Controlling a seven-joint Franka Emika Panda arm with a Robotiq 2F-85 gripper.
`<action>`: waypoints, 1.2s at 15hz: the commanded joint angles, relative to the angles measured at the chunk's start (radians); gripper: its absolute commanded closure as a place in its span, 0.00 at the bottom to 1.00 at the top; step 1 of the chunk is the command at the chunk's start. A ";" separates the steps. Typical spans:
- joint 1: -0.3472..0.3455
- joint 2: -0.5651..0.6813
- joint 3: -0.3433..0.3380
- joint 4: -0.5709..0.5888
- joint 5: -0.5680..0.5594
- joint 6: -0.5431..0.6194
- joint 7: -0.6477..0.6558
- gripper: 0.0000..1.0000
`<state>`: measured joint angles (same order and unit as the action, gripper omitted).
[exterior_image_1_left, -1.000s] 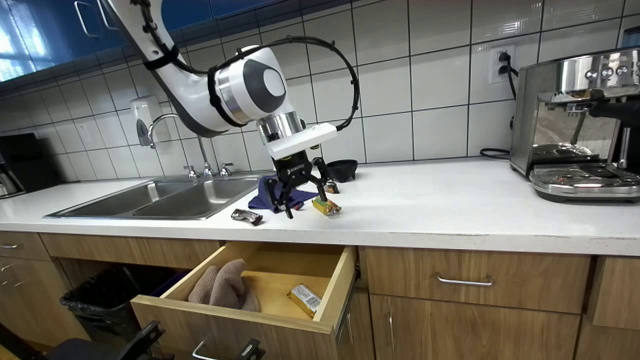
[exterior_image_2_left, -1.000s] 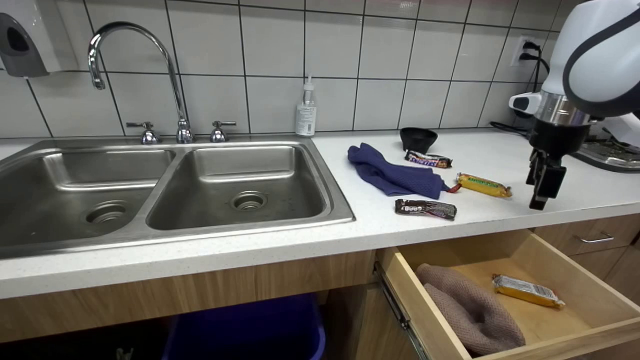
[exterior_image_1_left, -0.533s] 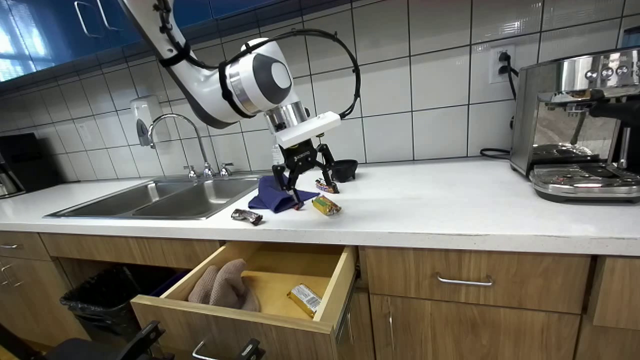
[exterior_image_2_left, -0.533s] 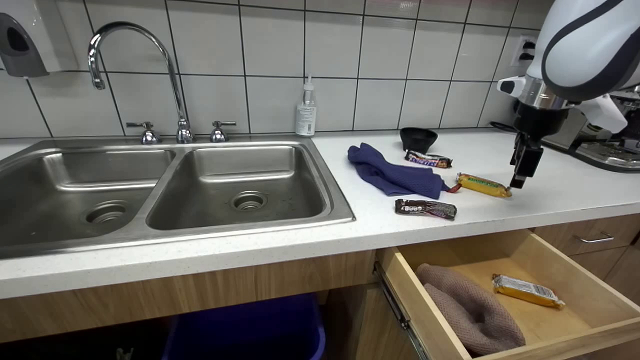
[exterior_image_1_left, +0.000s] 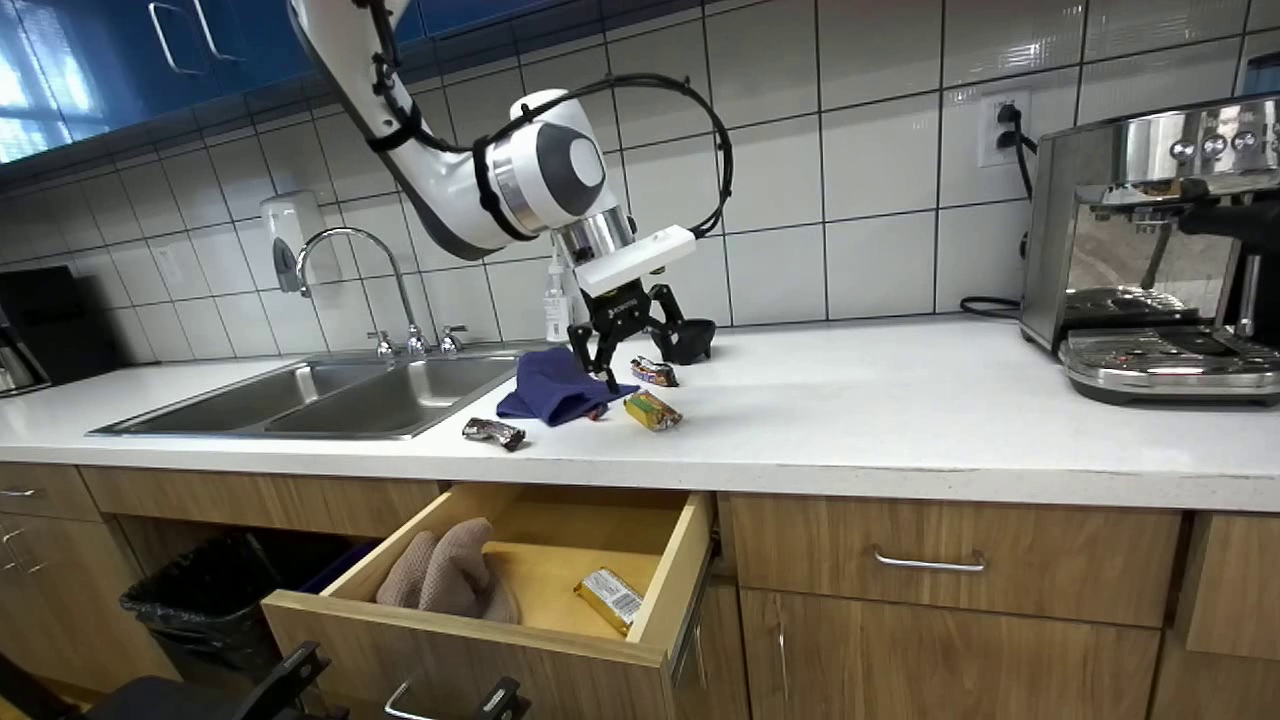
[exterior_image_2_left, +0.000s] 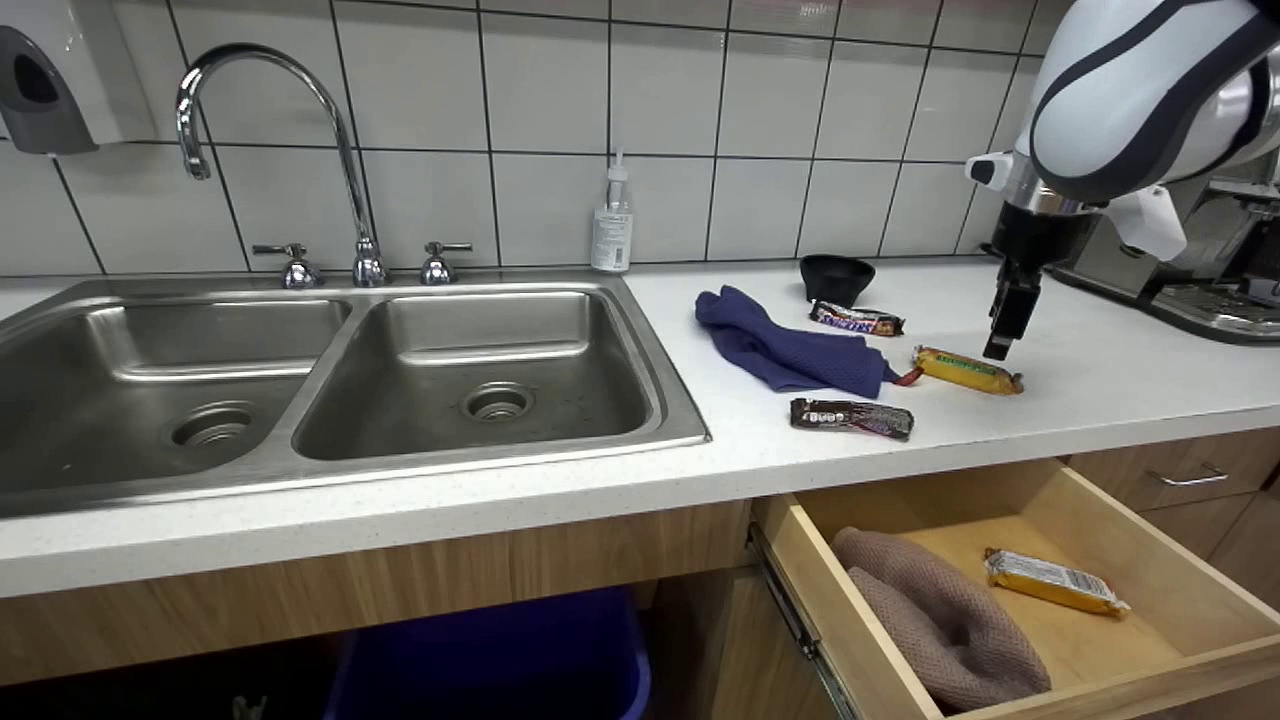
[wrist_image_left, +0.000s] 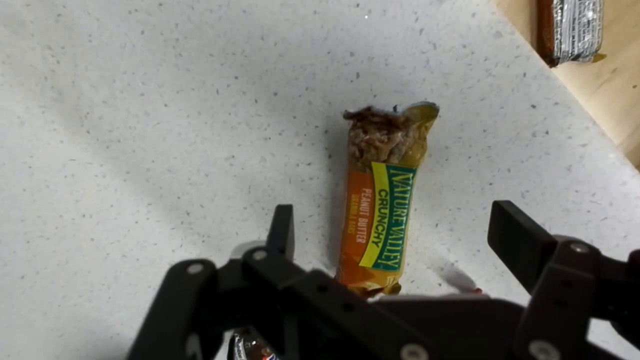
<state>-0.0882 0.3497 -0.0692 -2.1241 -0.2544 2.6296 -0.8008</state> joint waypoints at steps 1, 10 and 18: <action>-0.013 0.065 0.027 0.088 0.009 -0.044 0.020 0.00; -0.017 0.159 0.036 0.191 0.013 -0.098 0.065 0.00; -0.023 0.195 0.053 0.245 0.041 -0.172 0.071 0.00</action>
<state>-0.0889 0.5250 -0.0452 -1.9309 -0.2312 2.5225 -0.7434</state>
